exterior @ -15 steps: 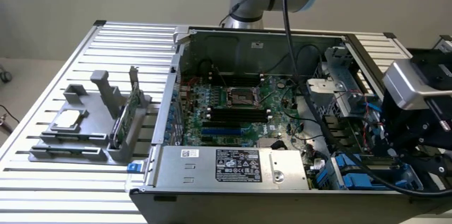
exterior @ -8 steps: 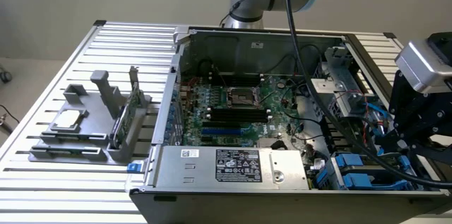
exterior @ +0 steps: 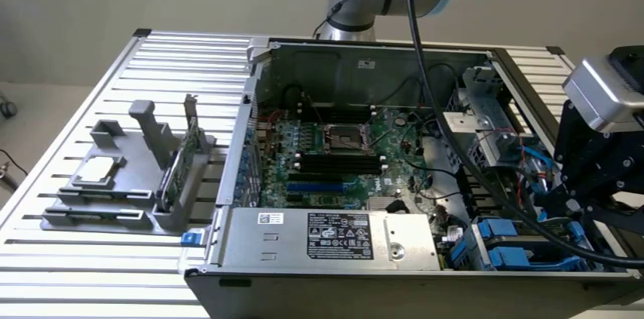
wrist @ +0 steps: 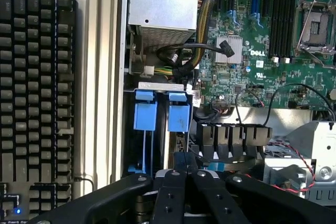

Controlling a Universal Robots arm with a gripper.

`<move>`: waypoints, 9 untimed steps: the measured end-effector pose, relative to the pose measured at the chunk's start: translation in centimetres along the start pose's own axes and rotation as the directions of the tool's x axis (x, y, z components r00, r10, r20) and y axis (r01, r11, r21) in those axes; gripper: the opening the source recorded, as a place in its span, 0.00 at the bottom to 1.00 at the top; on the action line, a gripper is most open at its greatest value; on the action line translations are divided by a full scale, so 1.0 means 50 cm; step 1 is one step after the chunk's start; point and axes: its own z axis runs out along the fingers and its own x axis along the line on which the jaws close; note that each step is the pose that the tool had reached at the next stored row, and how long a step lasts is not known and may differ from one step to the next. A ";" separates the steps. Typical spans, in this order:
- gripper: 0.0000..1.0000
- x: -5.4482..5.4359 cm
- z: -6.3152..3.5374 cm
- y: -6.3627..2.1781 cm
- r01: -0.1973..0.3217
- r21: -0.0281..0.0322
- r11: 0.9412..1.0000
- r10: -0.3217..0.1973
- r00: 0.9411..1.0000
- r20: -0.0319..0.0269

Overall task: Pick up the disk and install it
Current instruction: 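Insert the first disk wire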

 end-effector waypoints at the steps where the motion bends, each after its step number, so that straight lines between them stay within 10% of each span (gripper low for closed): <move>1: 0.11 0.000 0.000 0.000 0.000 0.000 1.000 0.000 1.000 0.000; 9: 0.11 0.000 0.000 0.000 -0.007 0.001 1.000 0.007 1.000 0.000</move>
